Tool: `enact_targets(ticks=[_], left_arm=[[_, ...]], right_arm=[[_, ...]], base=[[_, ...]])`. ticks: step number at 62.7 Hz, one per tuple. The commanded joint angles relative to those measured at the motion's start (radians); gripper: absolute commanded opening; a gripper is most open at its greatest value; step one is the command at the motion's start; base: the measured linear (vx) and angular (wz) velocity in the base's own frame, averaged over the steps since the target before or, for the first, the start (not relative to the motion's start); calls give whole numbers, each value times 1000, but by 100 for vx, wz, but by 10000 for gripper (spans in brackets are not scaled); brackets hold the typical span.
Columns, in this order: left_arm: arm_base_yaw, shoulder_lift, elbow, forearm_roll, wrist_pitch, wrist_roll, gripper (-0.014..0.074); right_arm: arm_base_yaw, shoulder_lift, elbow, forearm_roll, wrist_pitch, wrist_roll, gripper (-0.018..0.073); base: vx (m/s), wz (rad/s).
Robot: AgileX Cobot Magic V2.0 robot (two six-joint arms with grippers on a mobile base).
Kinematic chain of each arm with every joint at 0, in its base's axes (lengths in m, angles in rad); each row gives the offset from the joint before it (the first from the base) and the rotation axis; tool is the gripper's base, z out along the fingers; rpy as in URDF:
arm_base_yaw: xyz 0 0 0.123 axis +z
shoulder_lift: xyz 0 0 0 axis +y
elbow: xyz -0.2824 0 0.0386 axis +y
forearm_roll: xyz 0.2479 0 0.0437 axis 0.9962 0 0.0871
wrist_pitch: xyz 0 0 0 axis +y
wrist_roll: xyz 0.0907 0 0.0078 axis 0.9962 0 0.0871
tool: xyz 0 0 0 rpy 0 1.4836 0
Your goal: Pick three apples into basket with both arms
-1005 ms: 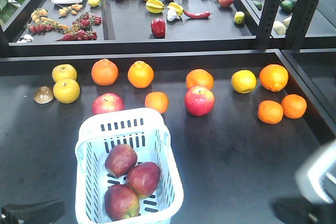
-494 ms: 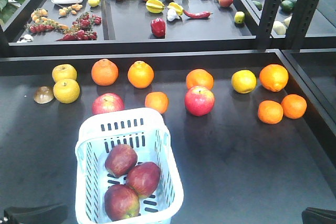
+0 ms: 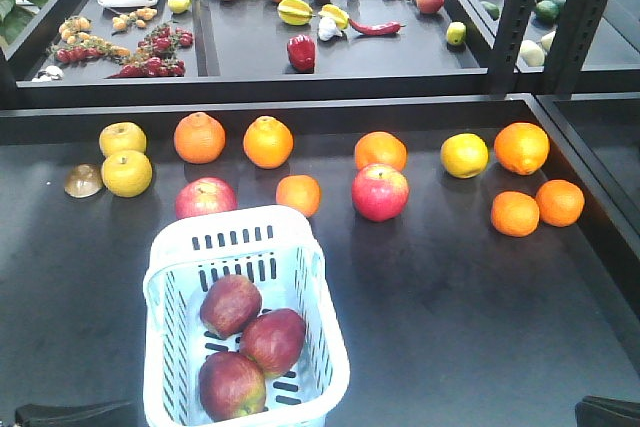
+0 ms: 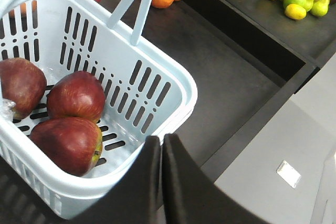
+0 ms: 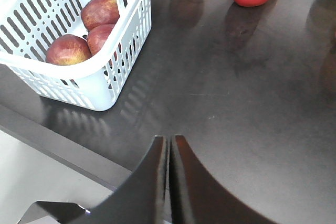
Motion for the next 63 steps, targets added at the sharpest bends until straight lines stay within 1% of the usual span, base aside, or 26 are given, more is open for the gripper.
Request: enact_targets(ticks=[1, 6, 9, 10, 11, 15, 20, 23, 25, 29, 34, 37, 38, 39, 40, 42, 43, 45, 46, 48, 49, 53, 54, 56, 59, 63], left_arm=[[-5, 5, -27, -59, -14, -6, -6], [-5, 5, -27, -172, -14, -65, -6], [-5, 5, -27, -276, -16, -119, -6], [-5, 5, -27, -328, -16, -144, -6], [-5, 5, -27, -364, -15, -159, -6], [-5, 5, -27, -531, -14, -205, -6], [-5, 5, -27, -646, -9, -208, -6], [-5, 5, -27, -681, -9, -205, -6], [-5, 5, -27, -691, -3, -183, -6], [-5, 5, -25, -689, 21, -89, -6], [-5, 5, -12, -700, 59, 145, -6], [-5, 5, 13, -747, 69, 281, -6], [-5, 5, 27, -782, 76, 350, -6], [-5, 5, 37, -809, 80, 395, -6], [-5, 5, 48, -841, 83, 459, -6], [-6, 5, 69, -913, 93, 536, -6], [-7, 5, 85, -973, 97, 589, -6], [-8, 3, 106, -1056, 111, 654, -6], [-8, 3, 116, -1115, 116, 685, -6], [-8, -1, 138, -1189, 132, 743, -6], [-8, -5, 151, -1240, 146, 778, -6], [-8, -21, 180, -1355, 192, 864, -6], [-8, -25, 182, -1390, 212, 888, -6], [-9, -35, 181, -1436, 281, 911, -6], [-9, -48, 178, -1493, 363, 946, -6], [-9, -62, 178, -1535, 460, 990, -6]], right_arm=[[-4, 6, -26, -20, -53, -4, -5], [-4, 6, -26, -20, -47, -4, -5], [-4, 6, -26, -20, -46, -4, -5], [-4, 6, -26, -20, -46, -4, -5], [-4, 6, -26, -20, -45, -4, -5], [-4, 6, -26, -20, -45, -4, -5], [-4, 6, -26, -20, -45, -4, -5], [-4, 6, -26, -20, -45, -4, -5], [-4, 6, -26, -20, -45, -4, -5], [-4, 6, -26, -20, -45, -4, -5], [-4, 6, -26, -20, -45, -4, -5], [-4, 6, -26, -20, -45, -4, -5], [-4, 6, -26, -20, -45, -4, -5], [-4, 6, -26, -20, -45, -4, -5], [-4, 6, -26, -20, -45, -4, -5], [-4, 6, -26, -20, -45, -4, -5], [-4, 6, -26, -20, -45, -4, -5], [-4, 6, -26, -20, -45, -4, -5], [-4, 6, -26, -20, -45, -4, -5], [-4, 6, -26, -20, -45, -4, -5], [-4, 6, -26, -20, -45, -4, -5], [-4, 6, -26, -20, -45, -4, -5], [-4, 6, -26, -20, -45, -4, -5], [-4, 6, -26, -20, -45, -4, -5], [-4, 6, -26, -20, -45, -4, -5], [-4, 6, -26, -20, -44, -4, -5]], base=[[0, 0], [0, 0], [0, 0], [0, 0], [0, 0], [0, 0], [0, 0], [0, 0], [0, 0], [0, 0], [0, 0], [0, 0], [0, 0], [0, 0], [0, 0], [0, 0], [0, 0], [0, 0], [0, 0], [0, 0], [0, 0], [0, 0], [0, 0], [0, 0], [0, 0], [0, 0]])
